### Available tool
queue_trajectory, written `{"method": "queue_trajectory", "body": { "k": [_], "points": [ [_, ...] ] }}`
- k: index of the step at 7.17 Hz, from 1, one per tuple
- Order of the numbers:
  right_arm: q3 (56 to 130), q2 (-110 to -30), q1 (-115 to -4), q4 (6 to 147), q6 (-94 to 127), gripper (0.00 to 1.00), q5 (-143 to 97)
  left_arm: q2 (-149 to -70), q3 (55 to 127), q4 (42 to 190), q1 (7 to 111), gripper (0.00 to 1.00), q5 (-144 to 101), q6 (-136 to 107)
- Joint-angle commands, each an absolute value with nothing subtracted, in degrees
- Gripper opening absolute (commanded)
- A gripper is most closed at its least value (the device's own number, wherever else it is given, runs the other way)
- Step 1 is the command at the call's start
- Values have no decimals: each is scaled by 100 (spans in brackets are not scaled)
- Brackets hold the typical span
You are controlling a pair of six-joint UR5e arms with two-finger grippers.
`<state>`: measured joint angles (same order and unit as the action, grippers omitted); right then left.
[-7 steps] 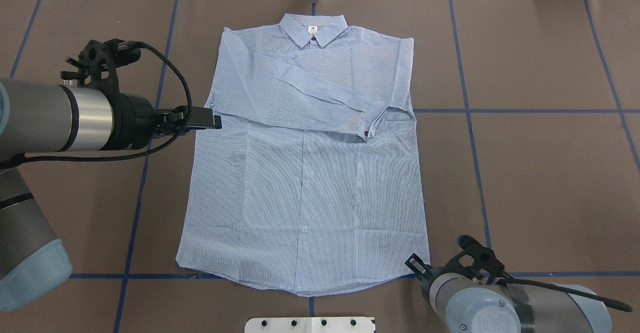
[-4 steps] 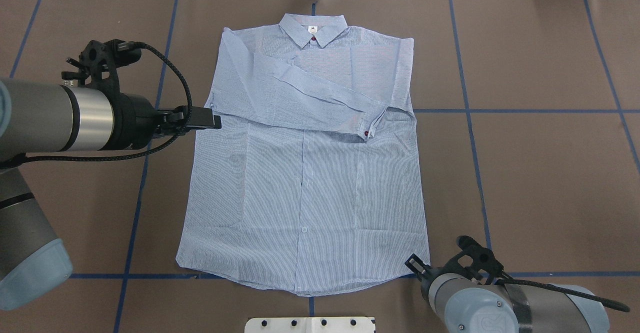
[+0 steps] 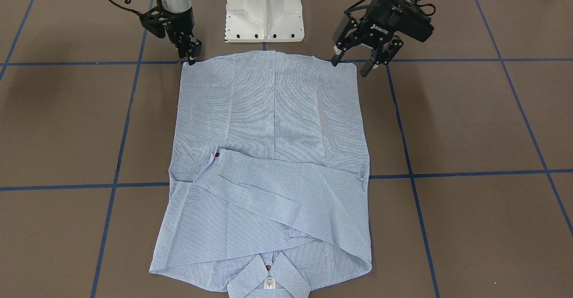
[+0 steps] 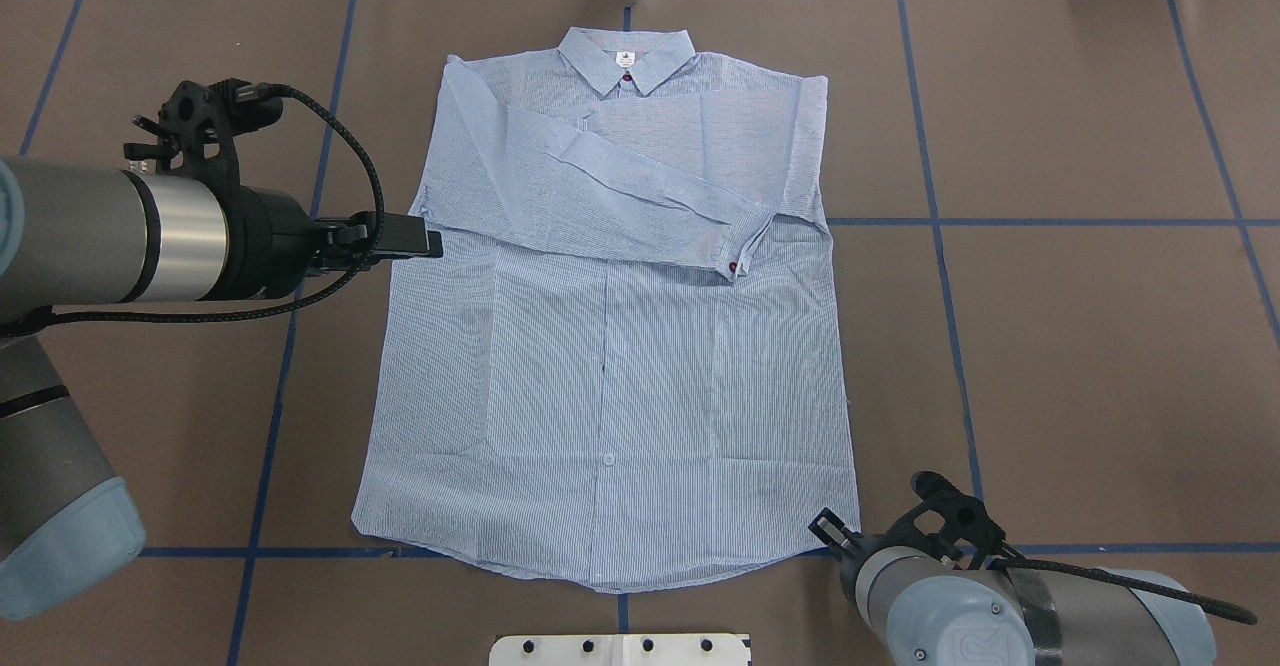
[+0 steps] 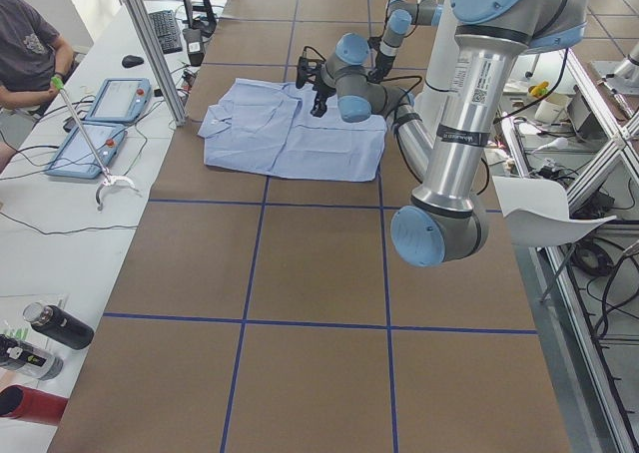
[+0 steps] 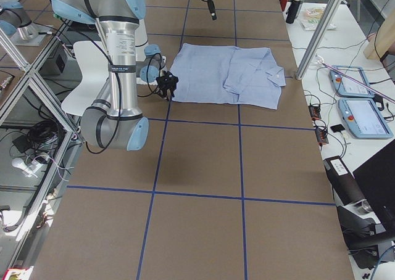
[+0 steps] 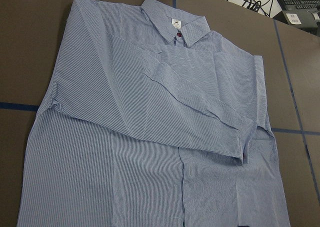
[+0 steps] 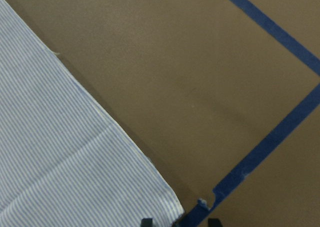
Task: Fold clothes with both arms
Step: 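Lower the left gripper toward the hem corner nearest it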
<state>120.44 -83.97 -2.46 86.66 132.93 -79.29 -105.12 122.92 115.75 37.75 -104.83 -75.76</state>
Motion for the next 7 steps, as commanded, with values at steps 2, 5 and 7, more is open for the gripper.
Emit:
{"method": "queue_trajectory", "body": {
  "k": [2, 5, 7],
  "points": [
    [12015, -8394, -246, 8666, 13289, 45, -7788, -10503, 12296, 11575, 3779, 85, -10477, -7576],
    [12006, -8394, -246, 8666, 13289, 0, -7778, -10512, 12313, 11566, 3788, 85, -10477, -7576],
    [12032, -8394, -255, 8666, 13289, 0, -7787, -10512, 12313, 11566, 3788, 86, -10477, -7585]
  ]
}}
